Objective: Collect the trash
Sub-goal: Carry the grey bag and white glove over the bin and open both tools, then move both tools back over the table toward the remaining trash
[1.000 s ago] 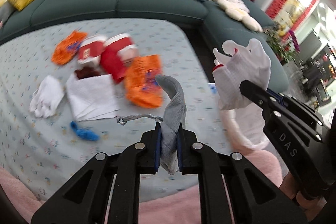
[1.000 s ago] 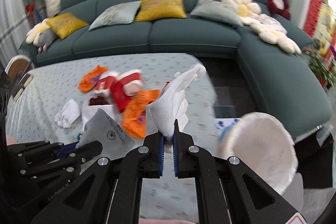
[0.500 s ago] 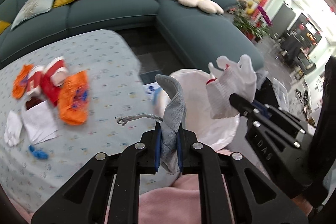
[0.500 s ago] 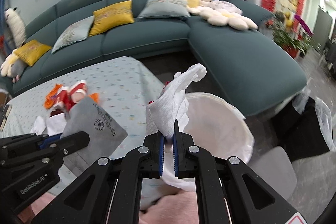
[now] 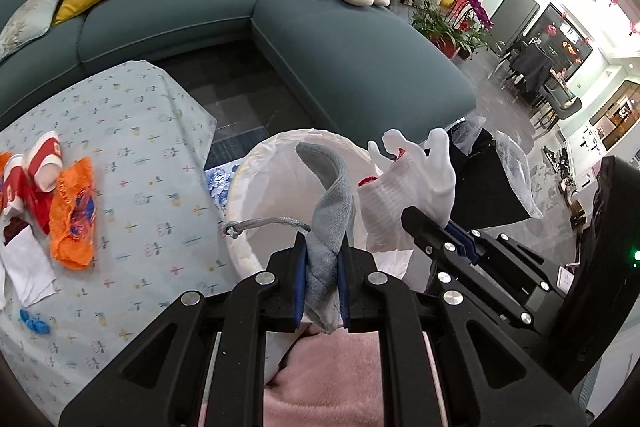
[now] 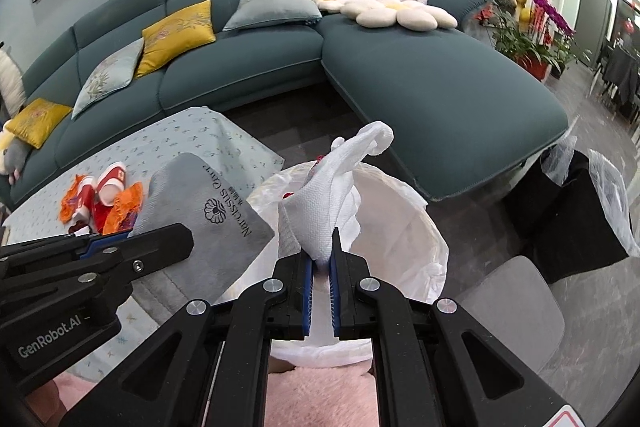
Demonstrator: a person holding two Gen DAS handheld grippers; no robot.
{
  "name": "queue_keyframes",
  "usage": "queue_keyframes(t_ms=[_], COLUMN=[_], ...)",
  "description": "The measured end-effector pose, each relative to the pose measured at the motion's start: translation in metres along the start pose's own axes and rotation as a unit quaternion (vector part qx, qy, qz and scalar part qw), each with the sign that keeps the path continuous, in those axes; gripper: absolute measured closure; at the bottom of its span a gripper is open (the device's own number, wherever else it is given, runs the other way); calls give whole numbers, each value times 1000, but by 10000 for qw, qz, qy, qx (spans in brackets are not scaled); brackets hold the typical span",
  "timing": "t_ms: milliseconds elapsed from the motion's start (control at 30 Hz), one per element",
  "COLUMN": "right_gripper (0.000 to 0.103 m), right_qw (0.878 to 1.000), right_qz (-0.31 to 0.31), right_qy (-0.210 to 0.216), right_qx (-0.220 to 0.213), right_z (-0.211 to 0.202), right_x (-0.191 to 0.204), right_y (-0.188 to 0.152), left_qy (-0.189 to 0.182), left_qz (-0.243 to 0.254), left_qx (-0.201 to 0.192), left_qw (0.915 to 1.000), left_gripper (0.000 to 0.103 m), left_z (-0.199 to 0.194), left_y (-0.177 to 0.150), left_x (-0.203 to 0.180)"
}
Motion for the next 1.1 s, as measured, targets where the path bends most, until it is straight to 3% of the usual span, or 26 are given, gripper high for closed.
queue_keyframes(t_ms=[67, 133, 233, 433, 1100], right_gripper=[93, 89, 76, 61, 48], right_qw=[10000, 10000, 9999, 9998, 9987], right_qz=[34, 57, 88, 92, -406], right_qy=[-23, -26, -64, -88, 126], right_qx=[-12, -45, -70, -137, -291], right_z=[1, 2, 3, 0, -22], right_x=[-4, -6, -8, -6, 53], right_y=[2, 3, 4, 5, 9], left_qy=[32, 63, 128, 290, 777], left_qz=[14, -24, -139, -255, -1104], left_qx=[-10, -2, -20, -54, -436], left_qw=[10000, 10000, 9998, 9992, 9899], left_gripper=[87, 69, 55, 46, 45], left_z=[4, 6, 7, 5, -47], left_y=[3, 6, 6, 5, -11], left_x=[-2, -2, 3, 15, 98])
Point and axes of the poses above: each gripper's, at about its wrist camera, not at the fingertips, and z roughly the way its jaws point, x to its left, y to its top, the point moved 10 cm from there along z, roughly the way its jaws point, and after that the axes turned 2 degrees about y, right-handed, at the moved point
